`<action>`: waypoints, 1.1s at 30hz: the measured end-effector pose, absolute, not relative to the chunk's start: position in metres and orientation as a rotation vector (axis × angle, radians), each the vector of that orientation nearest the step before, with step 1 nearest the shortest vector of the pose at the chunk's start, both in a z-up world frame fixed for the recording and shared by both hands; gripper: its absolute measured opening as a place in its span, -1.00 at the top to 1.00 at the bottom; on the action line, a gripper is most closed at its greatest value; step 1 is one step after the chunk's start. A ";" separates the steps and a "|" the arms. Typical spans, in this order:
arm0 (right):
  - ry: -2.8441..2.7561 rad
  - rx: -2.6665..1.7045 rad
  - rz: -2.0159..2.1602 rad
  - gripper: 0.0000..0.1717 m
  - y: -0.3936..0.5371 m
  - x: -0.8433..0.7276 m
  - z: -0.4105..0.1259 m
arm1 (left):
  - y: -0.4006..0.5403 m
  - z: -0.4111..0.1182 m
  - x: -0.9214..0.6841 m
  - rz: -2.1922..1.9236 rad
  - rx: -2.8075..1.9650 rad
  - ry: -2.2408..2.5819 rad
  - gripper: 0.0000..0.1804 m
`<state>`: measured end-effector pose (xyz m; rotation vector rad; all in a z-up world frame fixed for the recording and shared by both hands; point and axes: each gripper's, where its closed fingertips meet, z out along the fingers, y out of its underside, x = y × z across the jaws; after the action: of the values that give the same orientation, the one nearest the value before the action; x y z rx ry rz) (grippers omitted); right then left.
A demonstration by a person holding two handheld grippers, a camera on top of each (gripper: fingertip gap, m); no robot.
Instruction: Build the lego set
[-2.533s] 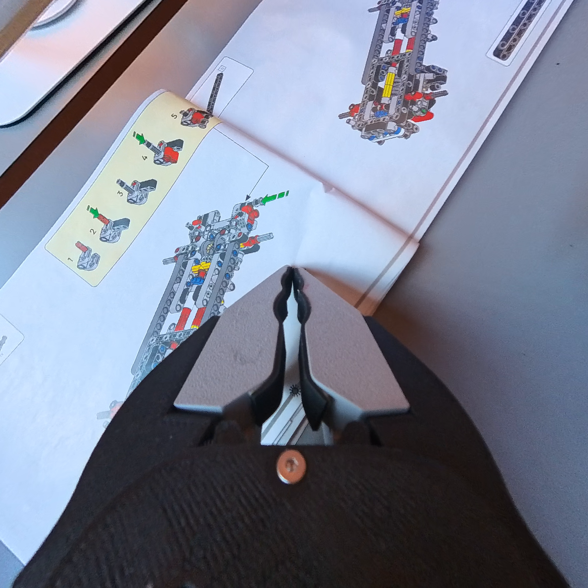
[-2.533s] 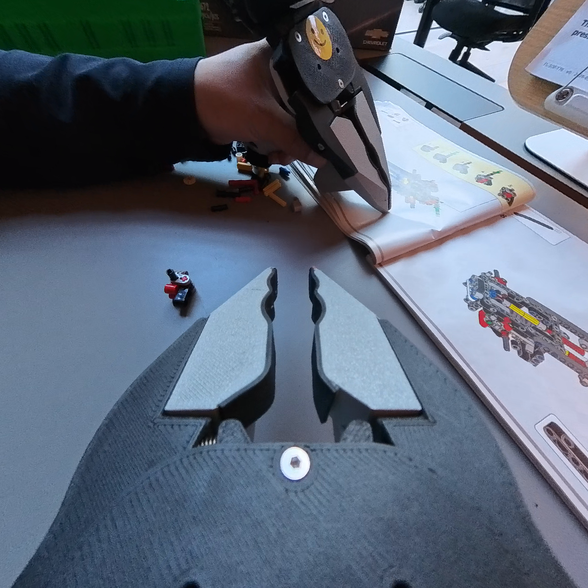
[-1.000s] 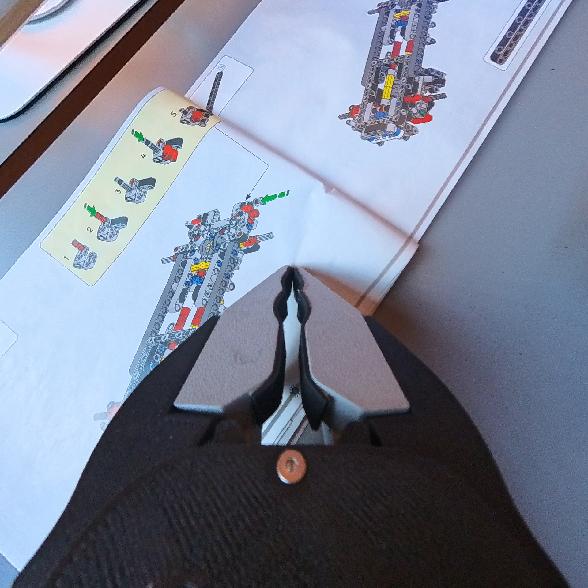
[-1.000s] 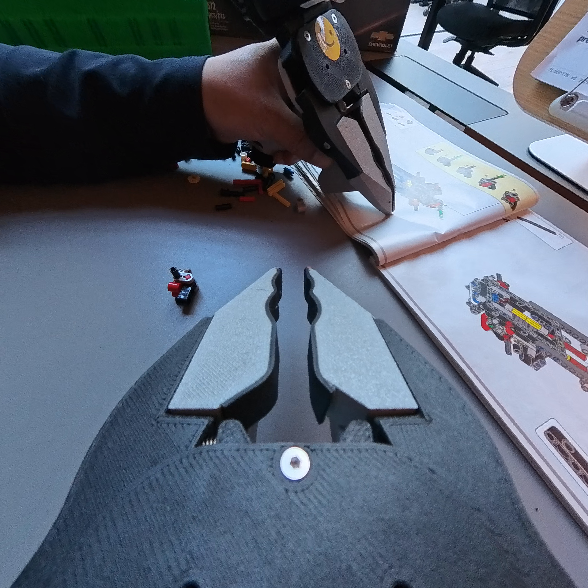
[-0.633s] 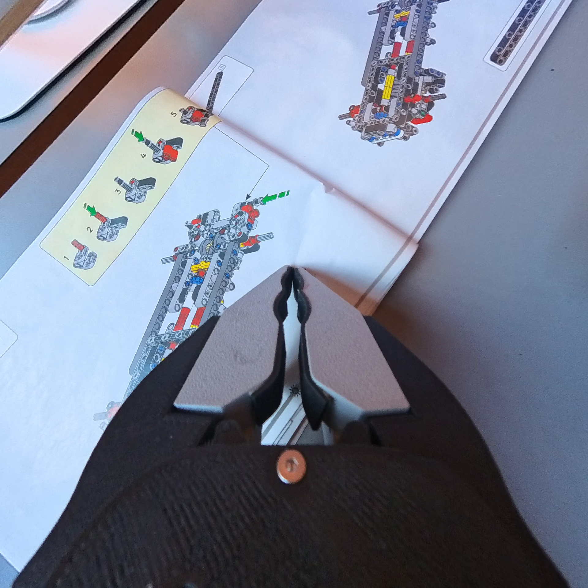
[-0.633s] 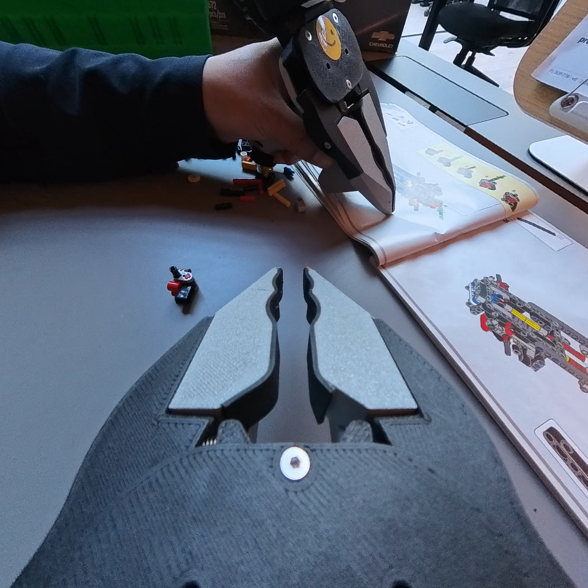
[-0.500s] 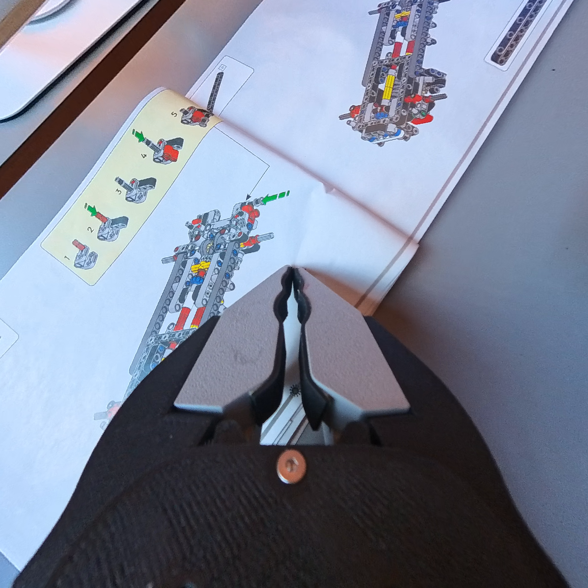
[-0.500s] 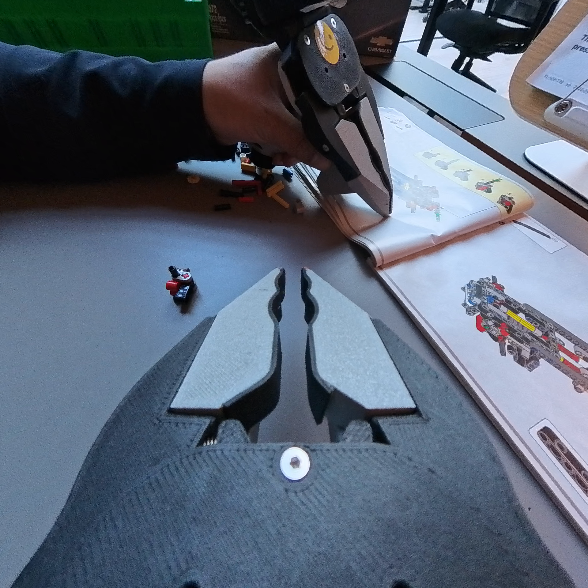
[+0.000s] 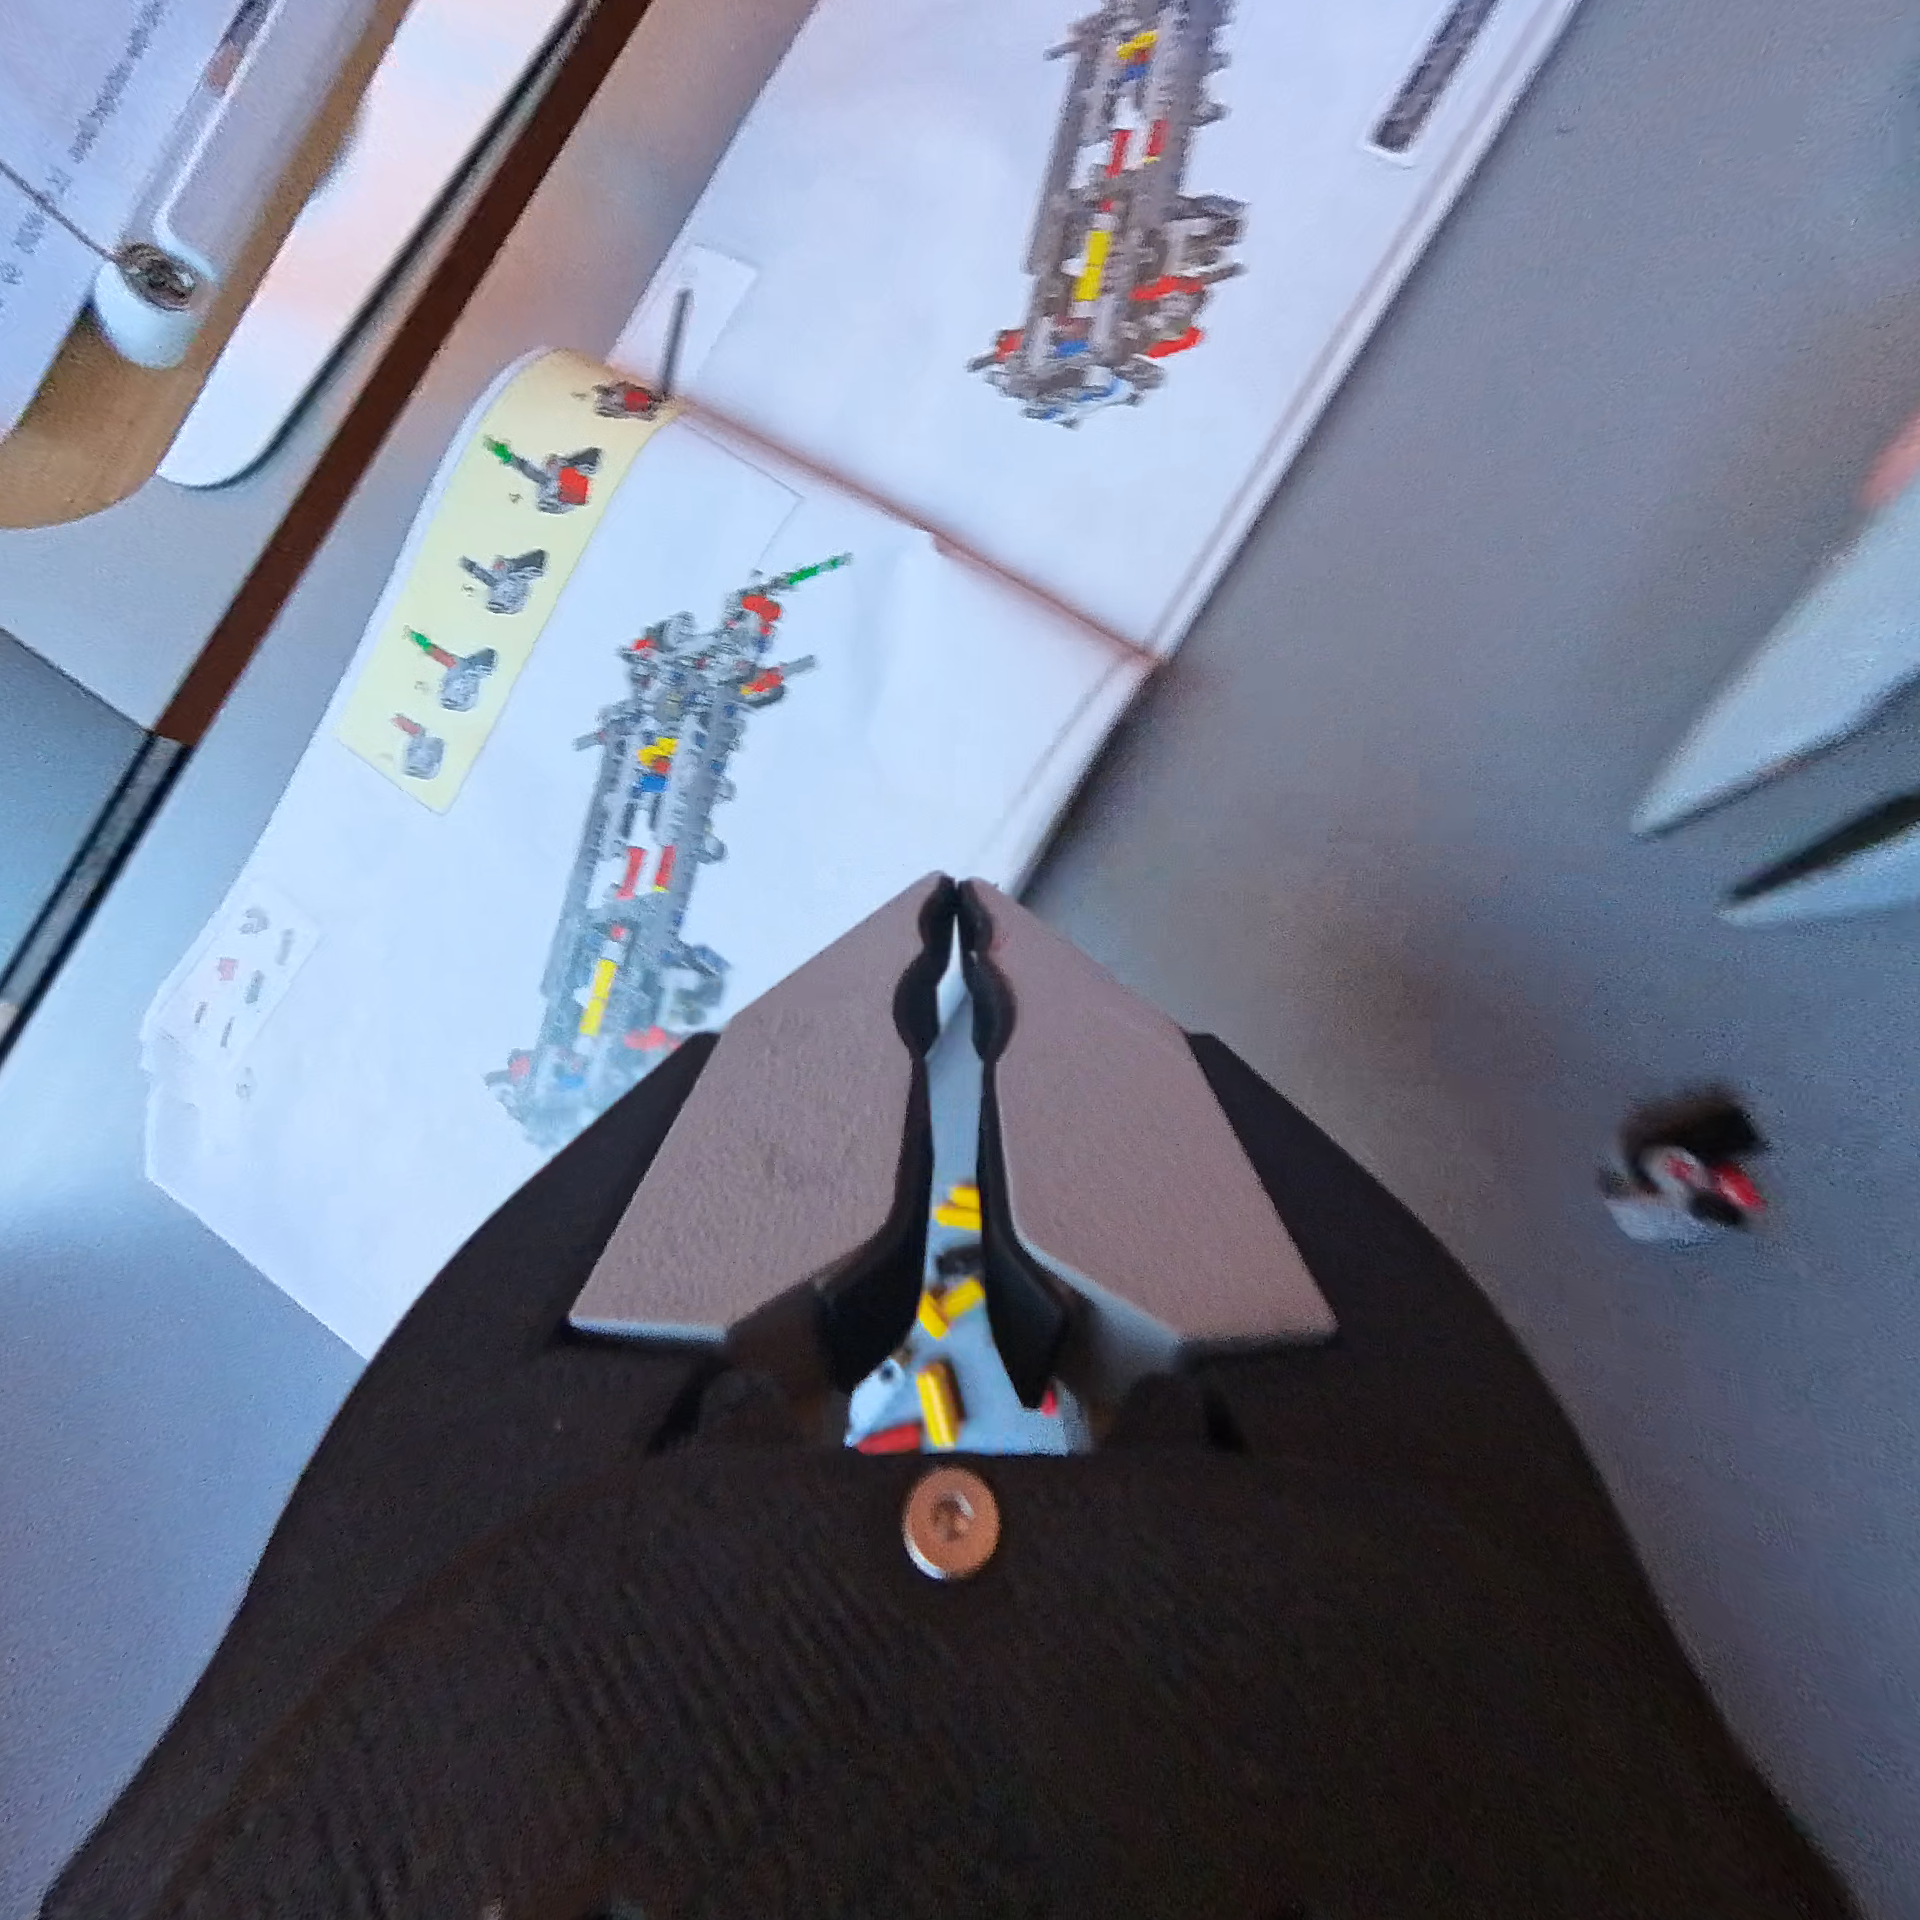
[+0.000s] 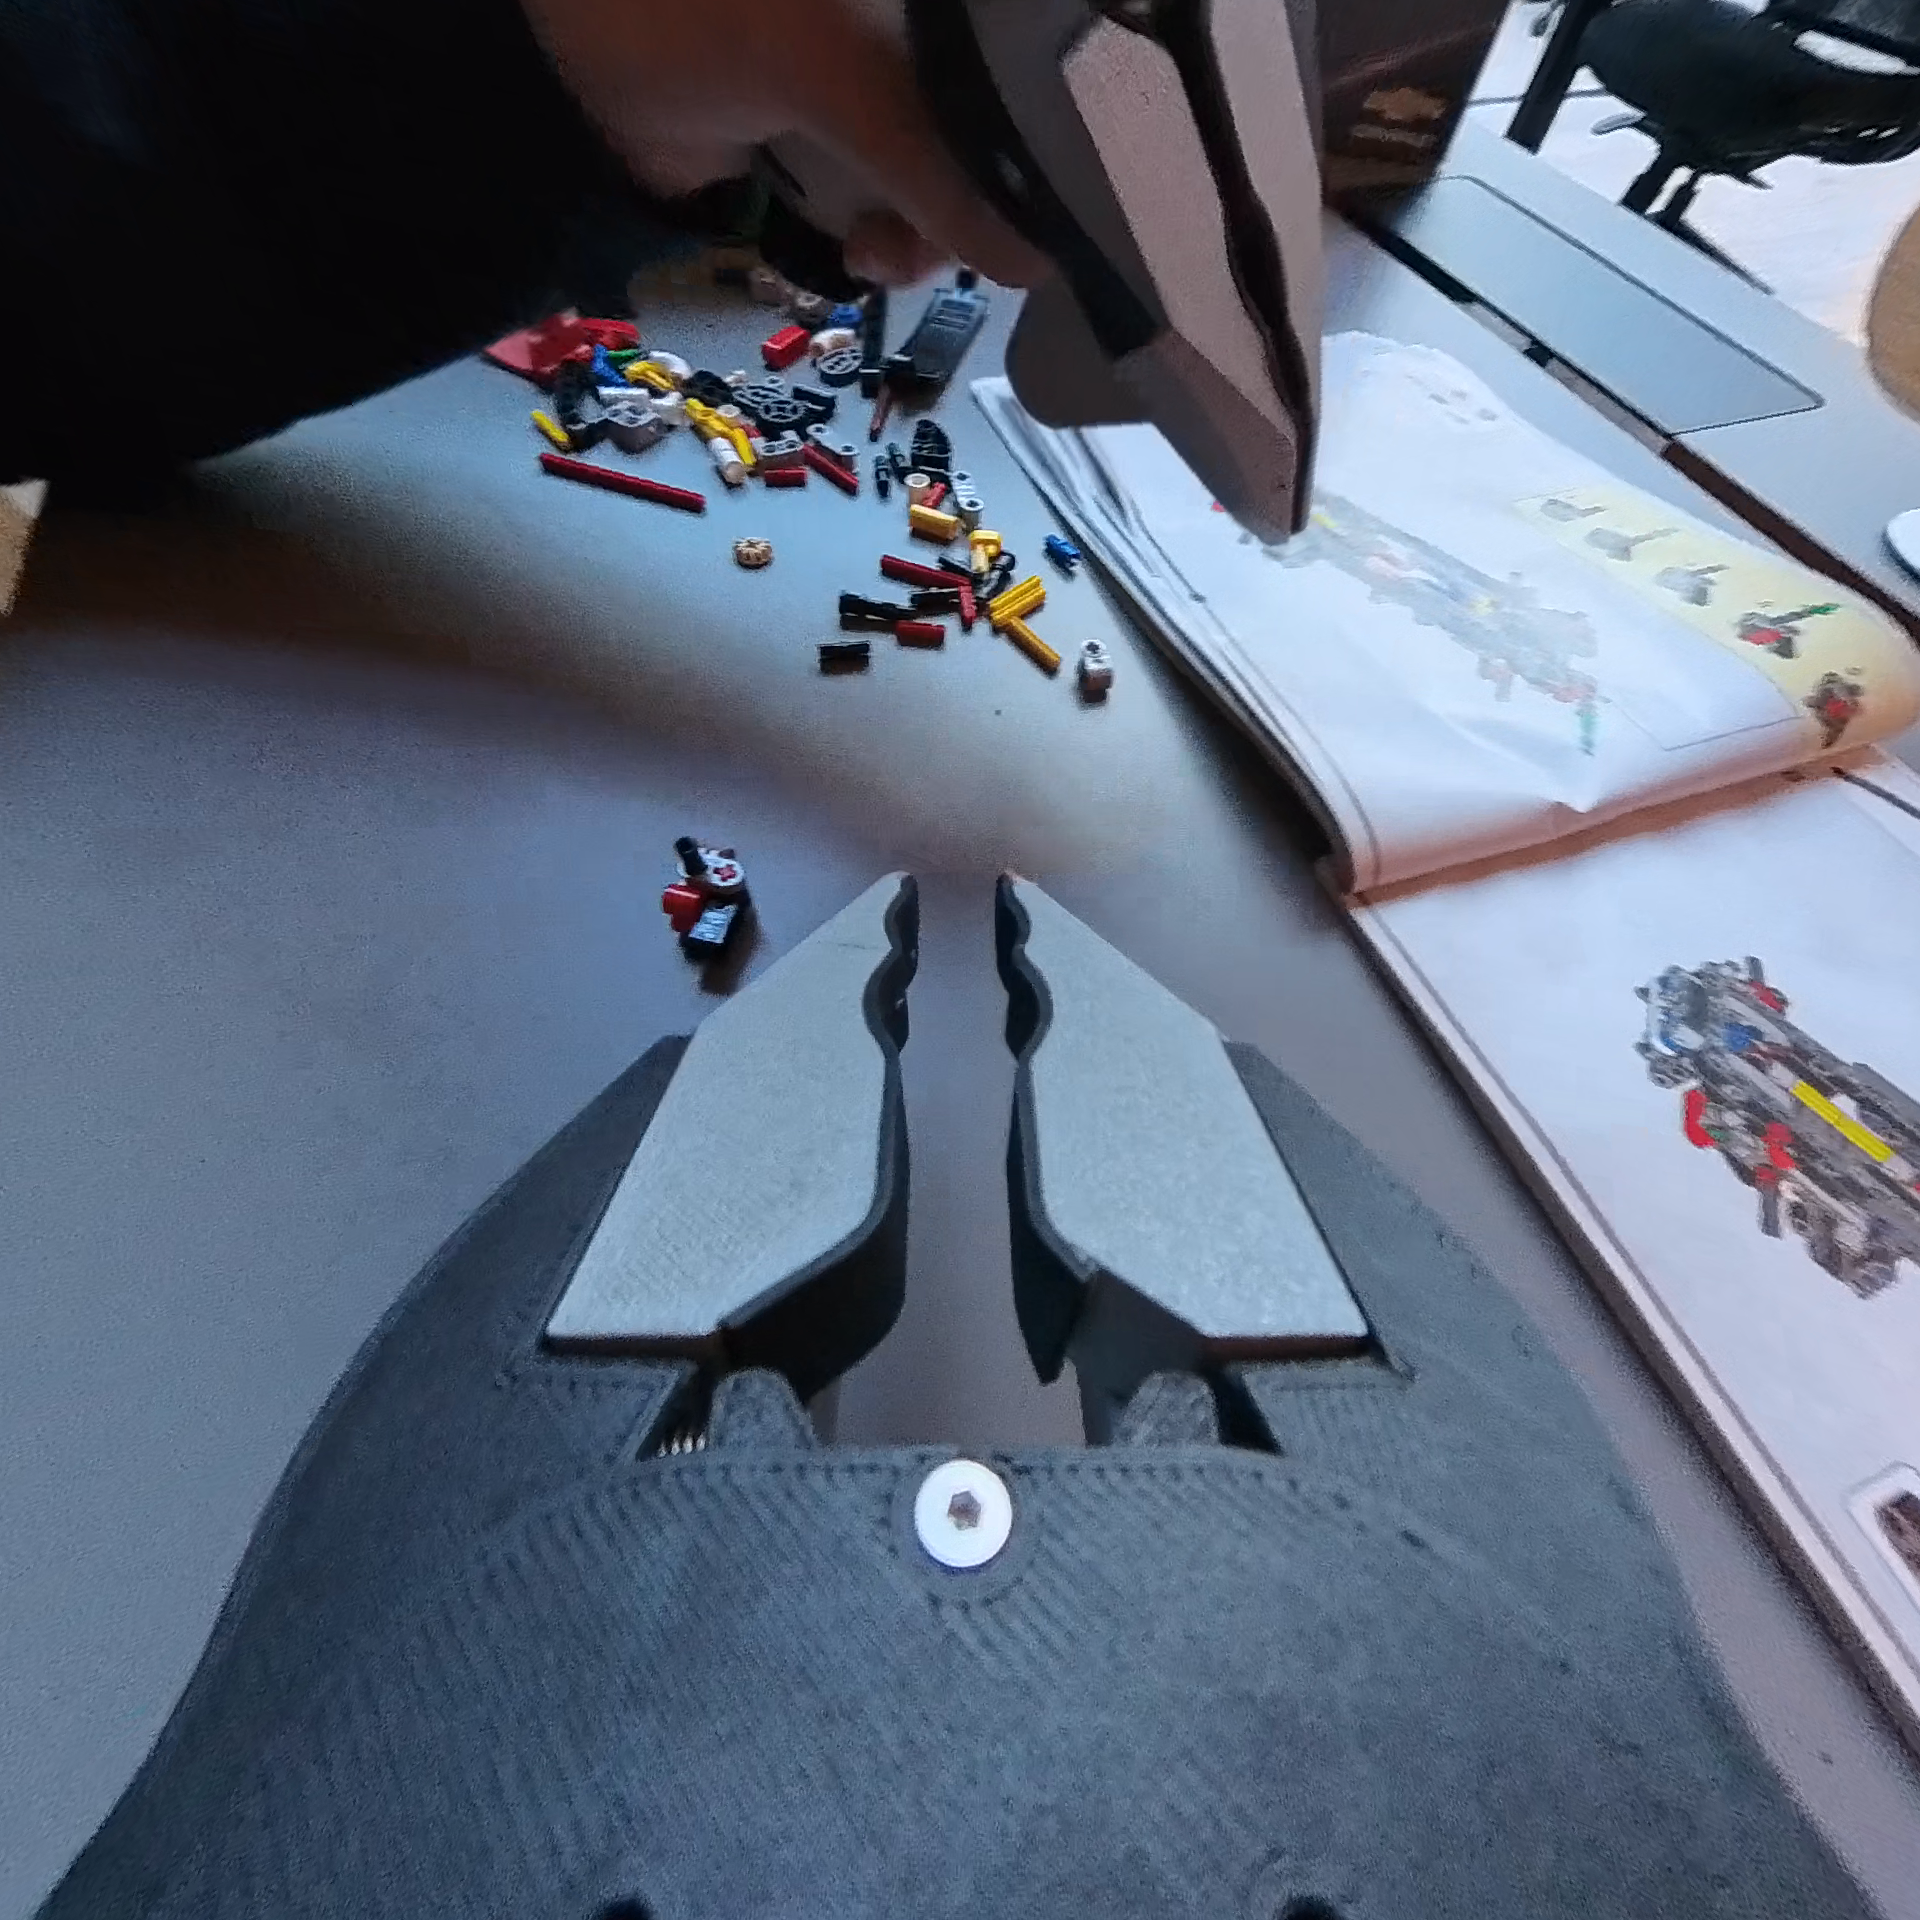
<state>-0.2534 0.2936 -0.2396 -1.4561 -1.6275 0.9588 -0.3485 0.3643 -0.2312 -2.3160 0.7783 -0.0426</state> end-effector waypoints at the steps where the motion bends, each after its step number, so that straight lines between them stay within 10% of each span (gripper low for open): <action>1: -1.640 -1.461 0.975 0.86 0.290 -0.254 -0.240 | 0.354 -0.230 -0.344 -0.061 -2.314 0.793 1.00; 33: -1.948 -1.407 0.913 0.74 0.246 -0.255 -0.272 | 0.234 -0.270 -0.251 -1.234 -2.296 0.793 0.93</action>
<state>-0.2546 0.2456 -0.2724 -1.4072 -1.9482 0.9133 -0.2506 0.2343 -0.2697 -2.2959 0.7926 -1.2342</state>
